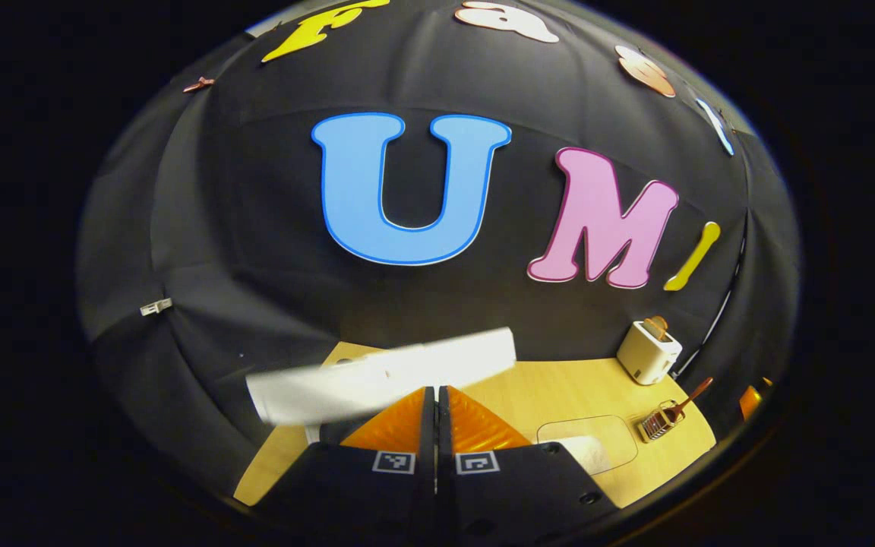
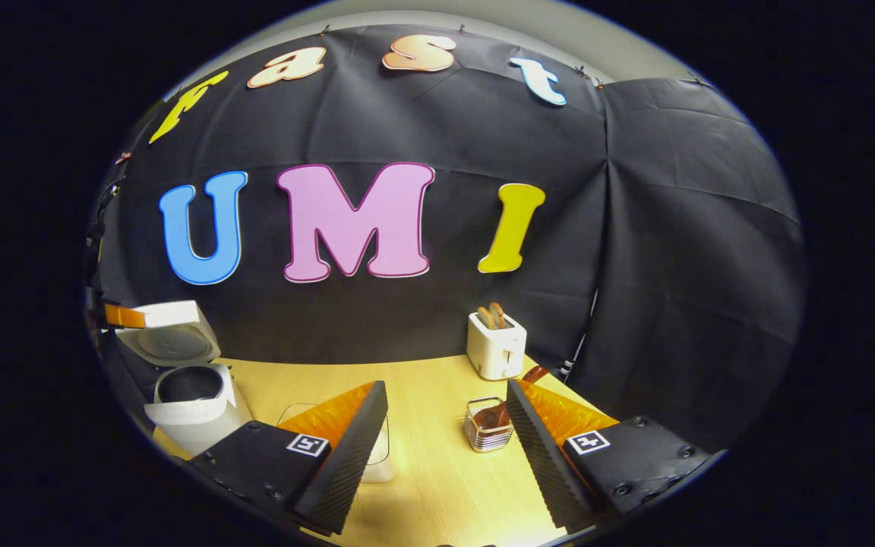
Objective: Close the left gripper, press the button to open the rice cooker; take a wooden spoon from the chopstick holder with the right hand, scoop a spoonful of rice and pour it into the rice cooker, then put the wooden spoon back into the chopstick holder.
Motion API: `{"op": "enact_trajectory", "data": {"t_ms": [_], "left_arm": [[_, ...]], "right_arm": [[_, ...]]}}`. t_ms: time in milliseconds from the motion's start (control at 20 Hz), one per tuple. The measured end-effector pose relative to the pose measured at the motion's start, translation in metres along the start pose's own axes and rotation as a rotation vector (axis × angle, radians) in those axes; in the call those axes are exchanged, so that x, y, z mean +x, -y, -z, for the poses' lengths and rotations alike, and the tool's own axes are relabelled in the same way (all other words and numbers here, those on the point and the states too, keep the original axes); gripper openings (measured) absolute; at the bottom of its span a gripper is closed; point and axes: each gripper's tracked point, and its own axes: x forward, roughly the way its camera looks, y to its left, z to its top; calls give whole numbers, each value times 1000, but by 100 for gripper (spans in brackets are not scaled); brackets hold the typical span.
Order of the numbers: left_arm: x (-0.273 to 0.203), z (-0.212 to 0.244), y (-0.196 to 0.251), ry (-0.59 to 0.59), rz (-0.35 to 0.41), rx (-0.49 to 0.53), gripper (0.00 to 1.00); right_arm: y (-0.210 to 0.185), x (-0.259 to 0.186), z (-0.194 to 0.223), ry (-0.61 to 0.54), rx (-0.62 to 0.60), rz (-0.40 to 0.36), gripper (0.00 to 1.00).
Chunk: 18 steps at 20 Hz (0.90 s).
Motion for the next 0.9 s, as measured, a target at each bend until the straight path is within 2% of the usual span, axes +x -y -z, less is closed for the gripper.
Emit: {"op": "enact_trajectory", "data": {"t_ms": [200,350,400,550,750,800,900], "left_arm": [[-22,7,12,46,78,12,5],[-36,22,33,25,124,16,5],[-40,26,43,22,139,8,5],[-51,33,73,26,173,-17,5],[-55,37,110,31,198,-39,25],[-55,36,119,31,200,-44,39],[-57,35,128,28,174,-49,80]], "right_arm": [[8,3,-5,10,11,40,98],[19,16,-4,1,18,37,98],[22,23,-3,-6,25,27,98],[24,48,2,-37,55,-66,97],[63,83,6,-42,22,-53,97],[73,92,12,-56,32,-47,97],[92,112,29,-94,49,-40,98]]}}
